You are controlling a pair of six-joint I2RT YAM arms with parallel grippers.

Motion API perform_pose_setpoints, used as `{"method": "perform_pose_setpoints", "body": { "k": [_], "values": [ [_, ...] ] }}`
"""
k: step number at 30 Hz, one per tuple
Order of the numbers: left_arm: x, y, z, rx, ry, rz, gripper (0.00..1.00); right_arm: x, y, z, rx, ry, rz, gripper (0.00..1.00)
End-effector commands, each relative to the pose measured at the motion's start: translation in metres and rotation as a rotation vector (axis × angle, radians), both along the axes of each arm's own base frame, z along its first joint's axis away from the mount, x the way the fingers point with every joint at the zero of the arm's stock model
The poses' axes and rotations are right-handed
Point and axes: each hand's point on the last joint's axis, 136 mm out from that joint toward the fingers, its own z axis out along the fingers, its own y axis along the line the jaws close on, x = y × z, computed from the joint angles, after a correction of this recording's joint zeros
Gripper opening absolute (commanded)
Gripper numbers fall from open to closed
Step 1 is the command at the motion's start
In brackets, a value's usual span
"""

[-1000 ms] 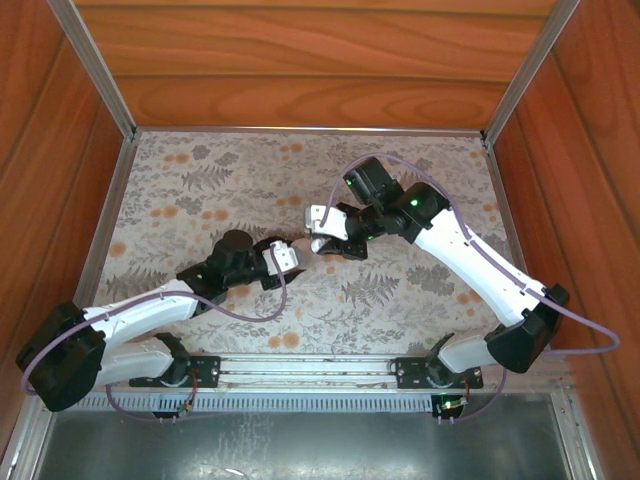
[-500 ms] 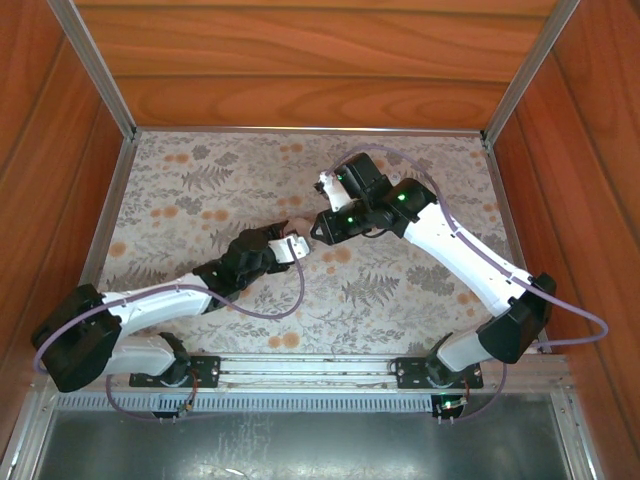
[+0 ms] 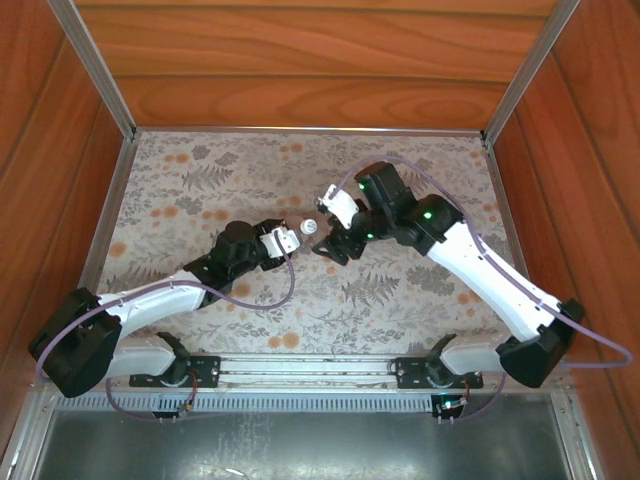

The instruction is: Screw on the bottle caps

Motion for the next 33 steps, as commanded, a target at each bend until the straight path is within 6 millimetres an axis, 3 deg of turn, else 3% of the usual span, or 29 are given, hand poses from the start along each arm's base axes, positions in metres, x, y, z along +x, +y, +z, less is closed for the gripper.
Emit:
{"method": "perform_pose_setpoints", "body": {
  "k": [1,7,14,28,33],
  "values": [
    [-0.028,-0.011,-0.015,-0.026,0.119,-0.136,0.6,-0.021,-0.006,-0.005,-0.075,-0.259,0.395,0.82],
    [-0.048,-0.013,-0.017,-0.044,0.184,-0.207,0.6,-0.021,-0.009,-0.008,-0.173,-0.281,0.533,0.74],
    [-0.053,-0.02,-0.015,-0.053,0.199,-0.259,0.6,-0.012,0.013,-0.005,-0.183,-0.246,0.569,0.54],
    [-0.047,-0.02,-0.015,-0.074,0.232,-0.249,0.6,-0.022,0.016,-0.019,-0.203,-0.189,0.635,0.52],
    [-0.049,-0.02,-0.015,-0.08,0.24,-0.252,0.6,-0.02,0.017,-0.027,-0.22,-0.169,0.627,0.46]
  ]
}}
